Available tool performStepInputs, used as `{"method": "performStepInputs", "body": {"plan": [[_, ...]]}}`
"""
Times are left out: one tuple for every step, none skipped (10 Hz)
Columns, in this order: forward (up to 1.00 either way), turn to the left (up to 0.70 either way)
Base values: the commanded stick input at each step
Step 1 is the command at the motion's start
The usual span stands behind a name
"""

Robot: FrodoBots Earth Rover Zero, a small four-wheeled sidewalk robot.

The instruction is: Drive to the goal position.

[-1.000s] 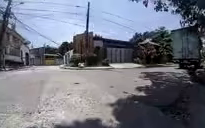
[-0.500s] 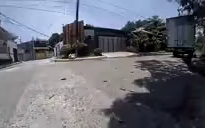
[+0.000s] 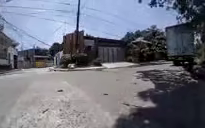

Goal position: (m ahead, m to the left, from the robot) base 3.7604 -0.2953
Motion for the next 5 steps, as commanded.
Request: {"method": "performStepInputs", "body": {"plan": [[1.00, -0.40], [1.00, -0.40], [1.00, -0.40], [1.00, -0.40], [1.00, -0.40]]}}
